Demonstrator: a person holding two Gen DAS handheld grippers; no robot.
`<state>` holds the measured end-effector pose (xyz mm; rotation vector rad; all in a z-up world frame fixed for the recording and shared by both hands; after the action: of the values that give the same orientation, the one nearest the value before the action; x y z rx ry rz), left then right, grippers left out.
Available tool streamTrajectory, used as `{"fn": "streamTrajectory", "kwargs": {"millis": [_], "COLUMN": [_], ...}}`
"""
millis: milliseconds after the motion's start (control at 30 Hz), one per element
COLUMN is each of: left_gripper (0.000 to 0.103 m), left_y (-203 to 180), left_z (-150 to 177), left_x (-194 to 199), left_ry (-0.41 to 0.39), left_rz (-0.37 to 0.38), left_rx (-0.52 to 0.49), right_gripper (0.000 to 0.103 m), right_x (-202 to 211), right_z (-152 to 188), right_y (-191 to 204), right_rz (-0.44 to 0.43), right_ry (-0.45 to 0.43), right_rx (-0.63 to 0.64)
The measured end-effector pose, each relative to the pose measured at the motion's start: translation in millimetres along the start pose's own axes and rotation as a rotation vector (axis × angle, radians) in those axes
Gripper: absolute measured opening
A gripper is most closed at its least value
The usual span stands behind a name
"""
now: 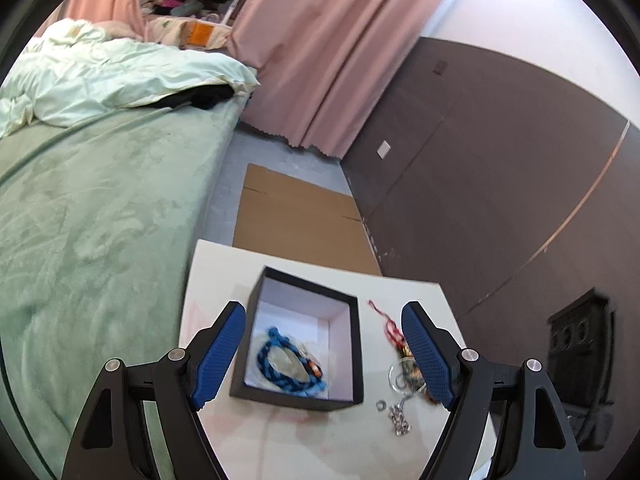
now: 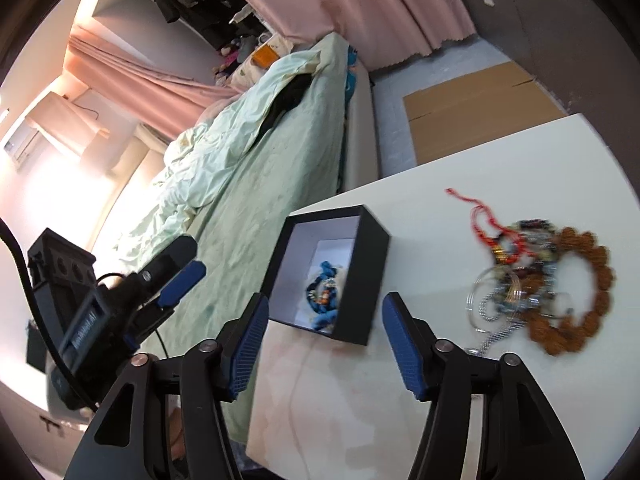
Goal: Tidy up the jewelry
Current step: 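Lower the blue beaded bracelet into the black box and open the right tool, then reach the left tool to the silver chain pendant and close on it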
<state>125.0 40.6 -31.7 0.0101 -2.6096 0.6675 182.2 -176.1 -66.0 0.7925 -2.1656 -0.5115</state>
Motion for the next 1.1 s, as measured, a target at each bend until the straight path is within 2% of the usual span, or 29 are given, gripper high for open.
{"fn": "streamTrajectory", "kwargs": {"millis": [33,100,233,333,500,667,833,967,1100], "left_gripper": [0.081,0.082,0.094,0.098,0.098,0.098,0.098,0.093,0.079], "left_y": [-4.0,-9.2,-24.1,-37.9,-57.9,-70.8,-80.8,-85.2,-90.3], "left_z": [3.1,7.2,17.7,26.3,39.9,55.9,77.1,89.9,102.2], "left_x": [1.9,3.1,5.9,8.2,9.1,8.2,-0.9,-7.1,-14.7], "left_ry": [-0.001,-0.002,-0.005,-0.002,0.021,0.056,0.111,0.150,0.194], "left_rz": [-0.004,-0.012,0.001,0.021,0.051,0.070,0.054,0.067,0.071], "left_rx": [-0.009,-0.021,-0.050,-0.081,-0.145,-0.177,-0.235,-0.240,-0.262], "right_gripper": [0.080,0.081,0.082,0.093,0.093,0.093,0.093,0.093,0.093], "right_x": [1.8,11.4,37.8,56.0,79.3,101.7,118.2,125.0,127.4], "right_z": [-0.8,-3.3,-4.0,-5.6,-8.2,-9.5,-9.3,-9.3,-6.5], "right_y": [-1.4,-7.3,-22.4,-33.0,-46.1,-61.0,-76.1,-86.9,-100.8], "right_rz": [0.012,0.031,0.057,0.082,0.161,0.193,0.247,0.278,0.302], "right_ry": [-0.008,-0.022,-0.047,-0.074,-0.117,-0.140,-0.139,-0.132,-0.110], "right_rx": [-0.001,-0.006,-0.017,-0.034,-0.007,-0.020,-0.019,-0.008,-0.034]}}
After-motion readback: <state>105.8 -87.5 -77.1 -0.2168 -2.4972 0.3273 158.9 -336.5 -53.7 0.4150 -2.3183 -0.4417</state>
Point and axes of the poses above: each gripper's, at about its wrist camera, not at the fingertips, and x roughly against the way its jaws point, y to its left, z to its underside, the point moved 4 cm from there along -x, roughly the way its jaws point, and after that the axes turned 13 degrees about -y, right-handed, at the moved point
